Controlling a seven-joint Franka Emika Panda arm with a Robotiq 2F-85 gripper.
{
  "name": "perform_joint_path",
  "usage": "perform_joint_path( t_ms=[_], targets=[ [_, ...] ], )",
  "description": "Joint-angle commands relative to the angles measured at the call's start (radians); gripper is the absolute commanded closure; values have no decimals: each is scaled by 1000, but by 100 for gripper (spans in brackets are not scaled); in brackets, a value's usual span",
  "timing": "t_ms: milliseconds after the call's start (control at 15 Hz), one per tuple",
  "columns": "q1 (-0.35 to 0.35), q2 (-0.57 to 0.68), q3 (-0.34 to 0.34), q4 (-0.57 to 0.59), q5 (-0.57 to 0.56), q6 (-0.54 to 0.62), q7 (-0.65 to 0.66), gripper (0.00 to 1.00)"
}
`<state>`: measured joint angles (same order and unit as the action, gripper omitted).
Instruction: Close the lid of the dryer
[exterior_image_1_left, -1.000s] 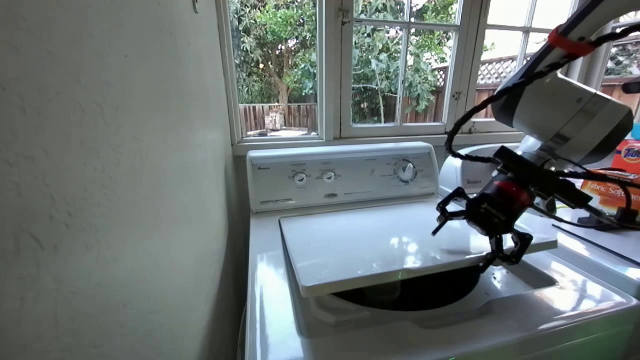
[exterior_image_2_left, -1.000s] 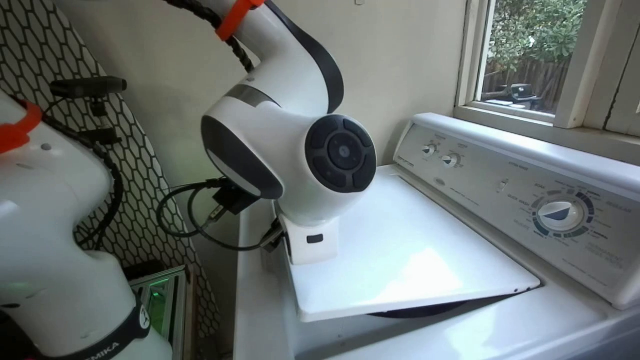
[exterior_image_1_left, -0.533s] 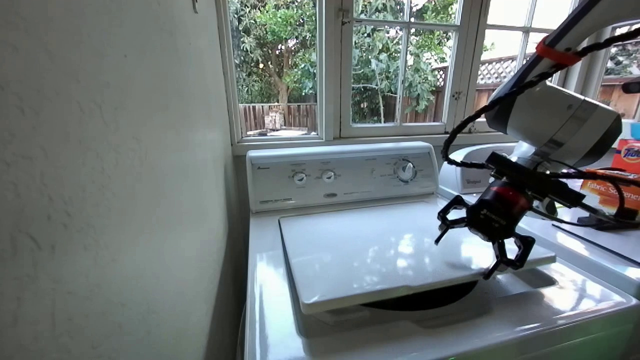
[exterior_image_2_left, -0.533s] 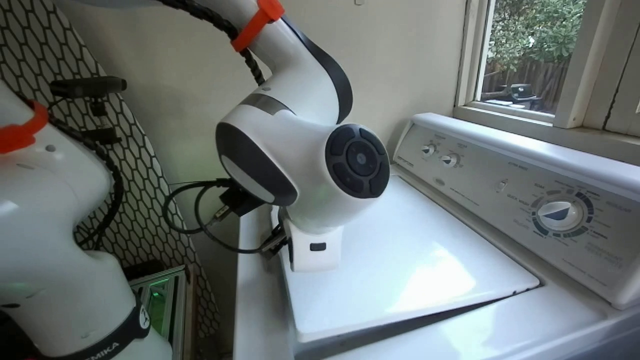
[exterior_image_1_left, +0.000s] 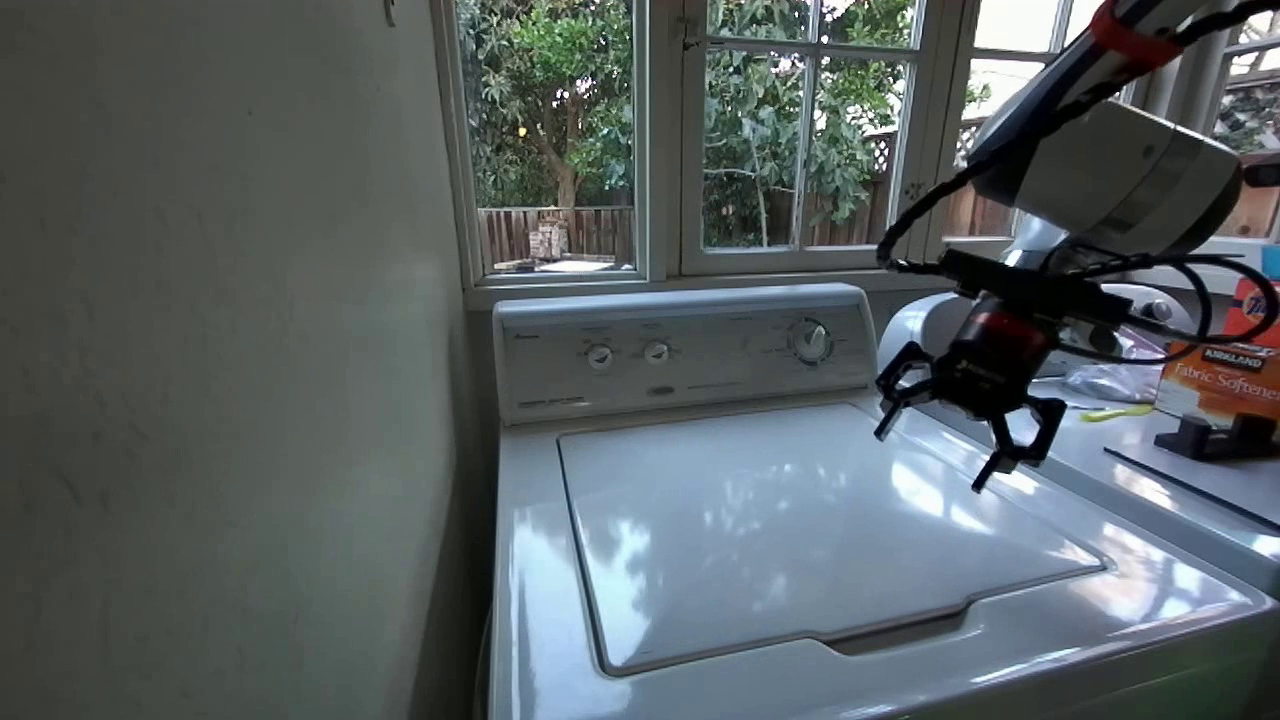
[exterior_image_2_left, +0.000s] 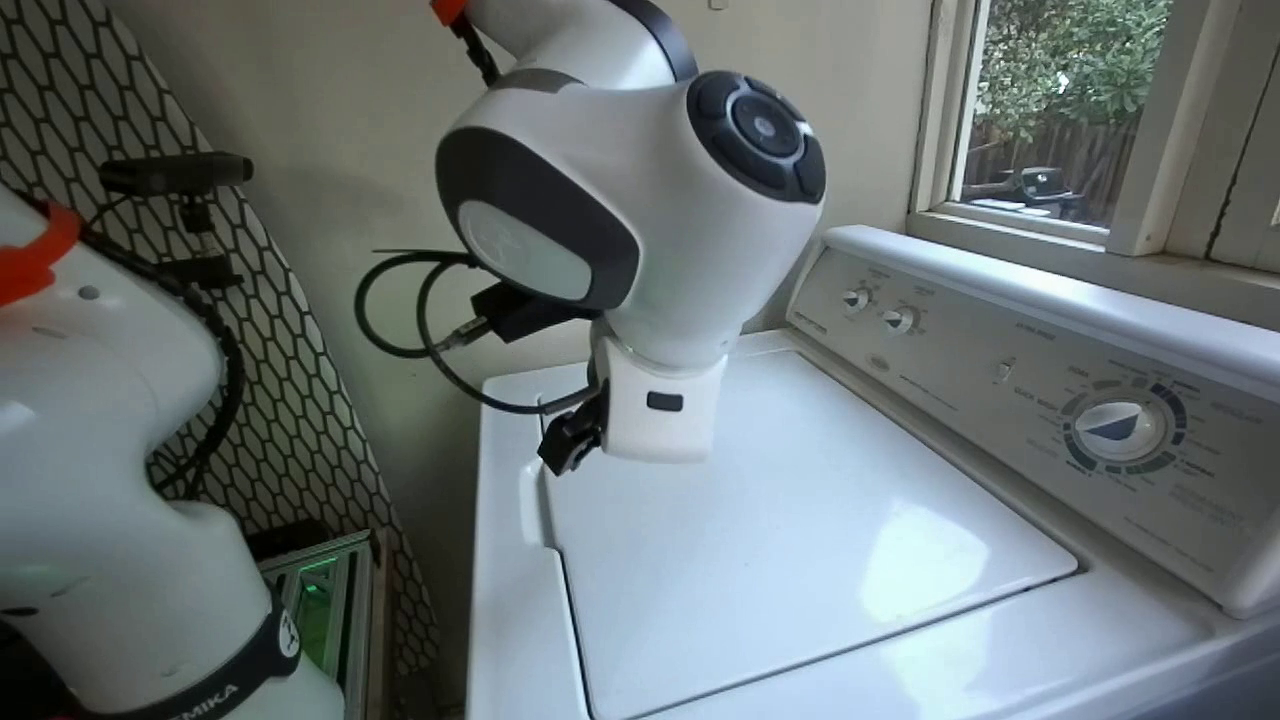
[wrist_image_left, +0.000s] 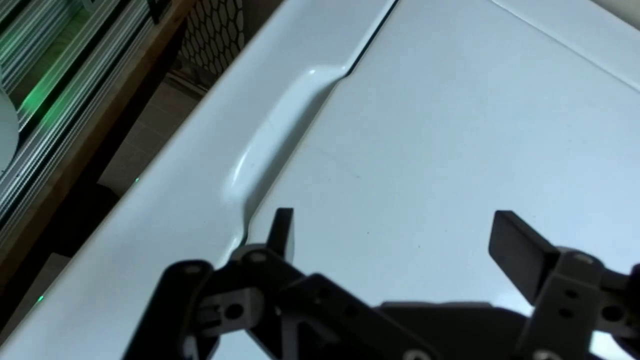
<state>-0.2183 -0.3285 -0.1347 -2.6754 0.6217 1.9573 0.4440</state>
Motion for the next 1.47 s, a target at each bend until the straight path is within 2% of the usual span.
perform_joint_path(
  t_ms=[0,400,667,867,933,1400],
  targets=[
    [-20,-130,70,-11,-158,10,171,0],
    [-11,-319,213,53,-421,-52,427,0],
    [7,-403,299,129,-575,-113,481,0],
    [14,-435,339,195,-700,-145,457,0],
    [28,-407,306,171,-642,-115,464,0],
    [34,-400,300,181,-649,-117,463,0]
  ],
)
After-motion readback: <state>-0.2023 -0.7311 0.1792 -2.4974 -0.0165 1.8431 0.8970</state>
